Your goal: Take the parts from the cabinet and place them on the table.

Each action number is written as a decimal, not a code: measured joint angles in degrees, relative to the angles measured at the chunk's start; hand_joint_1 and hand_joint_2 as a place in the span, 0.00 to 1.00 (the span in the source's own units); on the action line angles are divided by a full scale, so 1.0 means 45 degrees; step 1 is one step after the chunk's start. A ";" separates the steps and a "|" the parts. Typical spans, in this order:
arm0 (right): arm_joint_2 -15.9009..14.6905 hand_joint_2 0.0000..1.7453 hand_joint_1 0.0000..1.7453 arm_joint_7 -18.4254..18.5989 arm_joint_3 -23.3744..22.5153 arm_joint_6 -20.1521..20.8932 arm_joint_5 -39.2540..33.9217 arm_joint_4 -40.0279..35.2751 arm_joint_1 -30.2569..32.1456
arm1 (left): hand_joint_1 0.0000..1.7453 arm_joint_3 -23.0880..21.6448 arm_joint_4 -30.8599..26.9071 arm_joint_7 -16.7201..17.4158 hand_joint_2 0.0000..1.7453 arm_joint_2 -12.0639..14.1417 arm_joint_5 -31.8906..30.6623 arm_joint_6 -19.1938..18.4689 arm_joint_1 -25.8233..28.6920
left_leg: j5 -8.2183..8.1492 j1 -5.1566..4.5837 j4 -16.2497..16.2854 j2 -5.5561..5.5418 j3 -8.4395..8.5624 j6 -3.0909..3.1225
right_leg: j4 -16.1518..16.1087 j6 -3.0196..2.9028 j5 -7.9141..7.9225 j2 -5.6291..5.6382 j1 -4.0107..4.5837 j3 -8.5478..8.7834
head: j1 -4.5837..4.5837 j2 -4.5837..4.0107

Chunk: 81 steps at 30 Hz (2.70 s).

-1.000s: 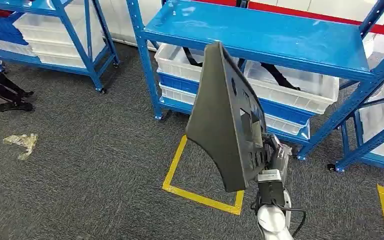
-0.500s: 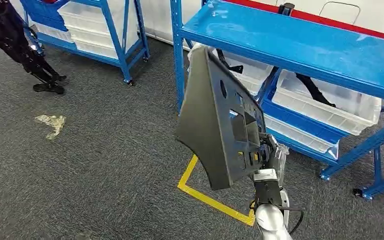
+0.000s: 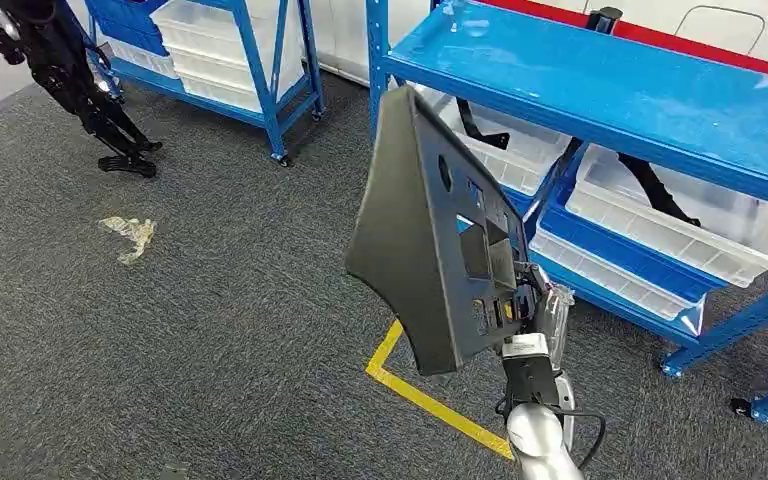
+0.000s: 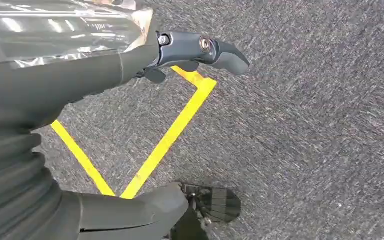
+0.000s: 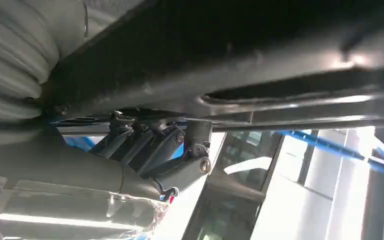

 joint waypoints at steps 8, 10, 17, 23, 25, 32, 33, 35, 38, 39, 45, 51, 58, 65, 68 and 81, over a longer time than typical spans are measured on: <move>-0.0058 1.00 1.00 -0.0054 0.0000 0.0034 -0.0277 0.0053 -0.0098 | 0.00 -0.0136 -0.0005 -0.0020 1.00 0.0005 -0.0117 -0.0364 -0.0095 | 0.0270 -0.0006 -0.0139 -0.0822 -0.0068 0.0695 | 0.2883 0.0082 -0.1355 0.0547 -0.0062 -0.1364 | 0.0083 0.0000; -0.0111 1.00 1.00 -0.0073 -0.0005 0.0020 -0.0340 0.0131 -0.0097 | 0.00 -0.0151 0.0024 -0.0034 1.00 0.0000 -0.0127 -0.0407 -0.0060 | 0.0276 -0.0034 -0.0133 -0.1049 -0.0080 0.0708 | 0.4082 0.0149 -0.1595 0.0622 -0.0049 -0.1987 | 0.0083 0.0000; -0.0165 1.00 1.00 -0.0194 0.0010 -0.0083 -0.0510 0.0297 -0.0310 | 0.00 -0.0277 0.0078 -0.0024 1.00 0.0058 -0.0127 -0.0622 -0.0029 | 0.0322 -0.0106 -0.0066 -0.1681 -0.0147 0.0447 | 0.0019 0.0256 0.0021 0.0951 -0.0040 -0.0063 | 0.0054 0.0000; -0.0189 1.00 1.00 -0.0272 0.0034 -0.0214 -0.0612 0.0467 -0.0462 | 0.00 -0.0311 0.0170 0.0029 1.00 0.0160 -0.0156 -0.0675 -0.0053 | -0.1064 0.0011 0.2373 -0.0850 -0.1331 0.0040 | -0.0102 -0.0212 0.0129 0.0556 -0.0138 -0.0015 | -0.0004 0.0000; -0.0199 1.00 1.00 -0.0272 0.0029 -0.0213 -0.0612 0.0549 -0.0458 | 0.00 -0.0311 0.0194 0.0034 1.00 0.0160 -0.0156 -0.0680 -0.0032 | -0.1510 0.0055 0.3895 -0.0795 -0.2090 -0.0042 | -0.0096 -0.0221 0.0118 0.0357 -0.0107 -0.0028 | -0.0009 0.0000; -0.0204 1.00 1.00 -0.0301 0.0039 -0.0276 -0.0660 0.0656 -0.0545 | 0.00 -0.0345 0.0219 0.0078 1.00 0.0243 -0.0166 -0.0728 -0.0110 | 0.0144 -0.0087 -0.0006 -0.0285 -0.0092 0.0248 | -0.0071 -0.0026 0.0054 -0.0159 0.0081 -0.0024 | 0.0044 0.0000; -0.0209 1.00 1.00 -0.0301 0.0059 -0.0296 -0.0695 0.0685 -0.0549 | 0.00 -0.0355 0.0233 0.0087 1.00 0.0253 -0.0161 -0.0729 -0.0108 | 0.0149 -0.0124 -0.0006 -0.0384 -0.0116 0.0305 | -0.0106 0.0009 0.0069 -0.0245 0.0065 0.0001 | 0.0039 0.0000; -0.0209 1.00 1.00 -0.0301 0.0112 -0.0403 -0.0763 0.0714 -0.0587 | 0.00 -0.0360 0.0248 0.0111 1.00 0.0262 -0.0146 -0.0709 -0.0119 | 0.0304 -0.0027 -0.0186 -0.0607 -0.0052 0.0557 | -0.0061 0.0168 -0.0031 -0.0331 0.0091 -0.0092 | 0.0049 0.0000; -0.0248 1.00 1.00 -0.0311 0.0126 -0.0447 -0.0807 0.0777 -0.0639 | 0.00 -0.0360 0.0253 0.0126 1.00 0.0272 -0.0064 -0.0626 -0.0216 | 0.0371 -0.0044 -0.0209 -0.0881 -0.0079 0.0722 | 0.2128 0.0019 -0.1070 0.0483 -0.0007 -0.1049 | 0.0078 0.0000; -0.0282 1.00 1.00 -0.0311 0.0146 -0.0447 -0.0816 0.0849 -0.0634 | 0.00 -0.0364 0.0257 0.0131 1.00 0.0267 -0.0049 -0.0617 -0.0221 | 0.0380 -0.0052 -0.0205 -0.1028 -0.0107 0.0740 | 0.3235 -0.0010 -0.1447 0.0559 -0.0005 -0.1586 | 0.0073 0.0000; -0.0359 1.00 1.00 -0.0316 0.0228 -0.0476 -0.0869 0.1160 -0.0735 | 0.00 -0.0360 0.0277 0.0180 1.00 0.0262 0.0068 -0.0612 -0.0188 | 0.0423 -0.0028 -0.0139 -0.1940 -0.0137 0.0626 | 0.0175 0.0470 -0.0073 0.1598 -0.0212 -0.0133 | 0.0083 0.0000; -0.0374 1.00 1.00 -0.0413 0.0389 -0.0539 -0.0938 0.1312 -0.0868 | 0.00 -0.0355 0.0287 0.0194 1.00 0.0330 0.0102 -0.0597 -0.0115 | 0.0324 -0.0066 0.0135 -0.1661 -0.0461 0.0171 | -0.0053 -0.0032 0.0077 0.1016 -0.0213 0.0008 | 0.0030 -0.0005; -0.0413 1.00 1.00 -0.0802 0.0471 -0.0743 -0.1287 0.1865 -0.1044 | 0.00 -0.0350 0.0335 0.0272 1.00 0.0394 0.0150 -0.0680 -0.0142 | -0.0457 0.0068 0.2611 -0.0670 -0.1674 0.0001 | -0.0046 -0.0328 -0.0026 -0.0117 -0.0046 0.0036 | -0.0043 0.0000; -0.0413 1.00 1.00 -0.0874 0.0705 -0.0874 -0.1423 0.2215 -0.1345 | 0.00 -0.0355 0.0379 0.0262 1.00 0.0505 0.0218 -0.0680 -0.0196 | 0.0325 -0.0203 -0.0102 -0.0356 -0.0271 0.0436 | -0.0075 -0.0020 -0.0168 -0.0964 0.0140 0.0142 | -0.0004 -0.0005; -0.0466 1.00 1.00 -0.0860 0.0743 -0.0894 -0.1443 0.2230 -0.1329 | 0.00 -0.0355 0.0379 0.0233 1.00 0.0496 0.0311 -0.0573 -0.0266 | 0.0443 -0.0051 -0.0217 -0.0735 -0.0178 0.0670 | 0.1658 -0.0049 -0.0998 0.0456 0.0037 -0.0710 | 0.0044 0.0000; -0.0627 1.00 1.00 -0.0811 0.0845 -0.0874 -0.1515 0.2540 -0.1406 | 0.00 -0.0345 0.0393 0.0185 1.00 0.0466 0.0427 -0.0403 -0.0127 | 0.0390 0.0092 0.0081 -0.2227 -0.0466 0.0130 | 0.0224 0.0050 0.0002 0.1070 -0.0349 -0.0228 | 0.0049 0.0000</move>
